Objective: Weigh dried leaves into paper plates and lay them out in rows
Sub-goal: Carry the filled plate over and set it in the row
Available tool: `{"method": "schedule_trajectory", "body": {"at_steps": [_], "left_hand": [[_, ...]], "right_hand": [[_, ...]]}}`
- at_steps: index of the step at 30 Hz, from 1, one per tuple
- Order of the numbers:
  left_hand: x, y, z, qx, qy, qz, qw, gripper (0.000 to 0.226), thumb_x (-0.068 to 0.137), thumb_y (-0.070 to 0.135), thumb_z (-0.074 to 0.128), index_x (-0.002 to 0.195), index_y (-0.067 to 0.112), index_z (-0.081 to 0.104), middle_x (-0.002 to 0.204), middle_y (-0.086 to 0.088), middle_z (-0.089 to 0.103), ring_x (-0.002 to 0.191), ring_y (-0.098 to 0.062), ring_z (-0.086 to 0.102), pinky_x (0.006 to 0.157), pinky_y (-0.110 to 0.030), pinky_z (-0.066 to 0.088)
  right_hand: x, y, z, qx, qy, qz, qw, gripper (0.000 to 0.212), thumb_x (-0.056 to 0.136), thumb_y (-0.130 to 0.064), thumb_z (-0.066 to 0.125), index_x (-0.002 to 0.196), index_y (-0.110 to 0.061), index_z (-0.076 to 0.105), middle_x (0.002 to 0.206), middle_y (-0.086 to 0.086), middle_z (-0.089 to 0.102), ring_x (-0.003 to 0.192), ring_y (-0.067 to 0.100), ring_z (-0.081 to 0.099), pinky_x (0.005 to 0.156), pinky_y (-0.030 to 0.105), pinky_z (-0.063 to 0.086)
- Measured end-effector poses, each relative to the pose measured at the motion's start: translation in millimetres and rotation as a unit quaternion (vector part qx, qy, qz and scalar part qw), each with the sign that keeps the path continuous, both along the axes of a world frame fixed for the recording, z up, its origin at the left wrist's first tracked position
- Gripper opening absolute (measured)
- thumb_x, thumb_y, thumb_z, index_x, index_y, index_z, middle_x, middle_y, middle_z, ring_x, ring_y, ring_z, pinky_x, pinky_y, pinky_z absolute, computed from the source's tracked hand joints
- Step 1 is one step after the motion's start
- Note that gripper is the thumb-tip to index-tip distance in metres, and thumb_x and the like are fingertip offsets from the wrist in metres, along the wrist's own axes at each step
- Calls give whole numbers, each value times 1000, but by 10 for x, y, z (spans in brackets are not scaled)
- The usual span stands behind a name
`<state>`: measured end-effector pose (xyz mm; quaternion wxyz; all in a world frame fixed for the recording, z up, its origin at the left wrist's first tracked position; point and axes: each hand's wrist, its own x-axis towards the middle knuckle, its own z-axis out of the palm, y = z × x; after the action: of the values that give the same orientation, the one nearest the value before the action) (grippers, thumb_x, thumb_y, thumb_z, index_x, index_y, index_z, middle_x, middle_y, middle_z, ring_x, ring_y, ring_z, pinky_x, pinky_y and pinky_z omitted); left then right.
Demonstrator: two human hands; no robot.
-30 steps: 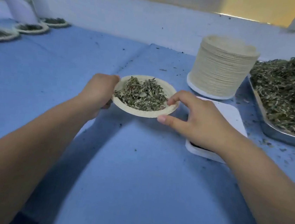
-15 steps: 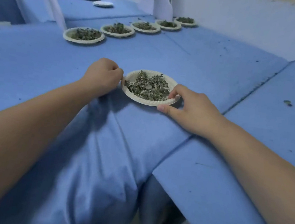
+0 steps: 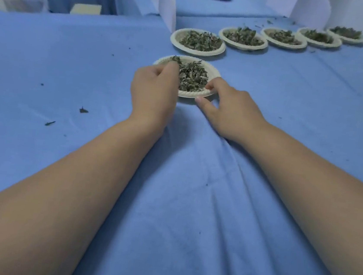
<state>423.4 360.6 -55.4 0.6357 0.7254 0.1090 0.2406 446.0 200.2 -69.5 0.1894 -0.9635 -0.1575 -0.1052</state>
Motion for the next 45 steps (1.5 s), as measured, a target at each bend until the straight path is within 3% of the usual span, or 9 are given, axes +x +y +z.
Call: {"method": "schedule_trajectory", "body": {"at_steps": [6,10,13,19,30,34,39,43,45], "left_hand": [[126,-67,-74,83,1,-36,996,48,89,24,54,48,14,34,43,8,27,46,-13,27,45,-25,25],[202,-48,-71,50,-1,-68,996,32,77,24,49,57,-1,48,49,0,42,51,-16,37,53,-29,31],[237,-12,-80,5,11,-75,997,24,73,25,45,51,13,46,48,1,47,51,-18,40,55,-29,32],[284,3,-116,-27,25,-69,997,28,74,26,45,67,1,54,54,-1,57,55,-23,47,58,-37,39],[231,-41,-88,4,19,-82,996,27,77,26,42,62,6,51,55,-2,54,55,-23,43,58,-39,37],[150,-176,-42,71,25,-111,991,28,74,30,43,50,18,35,45,7,37,48,-15,33,50,-28,26],[-141,-571,156,90,-33,-170,981,27,70,25,43,48,11,34,40,10,31,43,-7,30,44,-22,23],[-548,-936,225,100,-57,-270,956,21,71,19,45,59,4,53,43,6,48,43,-12,45,52,-33,45],[-769,-1100,226,92,-61,-308,945,21,75,17,46,58,10,56,48,2,58,47,-16,56,55,-40,53]], "right_hand": [[456,571,91,-63,50,63,995,40,79,-40,43,114,-21,48,114,10,67,103,38,59,80,42,47],[760,753,92,-21,77,64,995,27,88,-25,49,115,-21,48,104,8,65,96,36,57,79,39,47],[1009,889,107,24,110,39,993,23,98,-36,48,119,-26,50,116,8,65,105,34,57,82,33,39],[1287,1039,62,-5,69,44,997,48,95,-58,51,130,-25,48,125,12,62,114,34,57,95,42,45],[1208,975,81,52,114,-5,992,53,97,-50,52,137,-18,39,124,11,59,112,33,56,96,41,44],[900,746,69,326,216,-46,919,22,101,-21,48,113,-10,63,96,5,63,77,5,63,58,18,43],[211,265,274,464,238,7,853,23,97,0,41,75,-4,46,73,11,45,53,14,54,52,19,44],[-469,-205,378,522,303,15,797,26,79,-16,41,83,5,57,74,34,44,62,50,44,59,42,49],[-748,-508,411,538,289,7,792,23,78,-8,39,71,-5,61,57,17,45,48,31,41,48,27,42]]}}
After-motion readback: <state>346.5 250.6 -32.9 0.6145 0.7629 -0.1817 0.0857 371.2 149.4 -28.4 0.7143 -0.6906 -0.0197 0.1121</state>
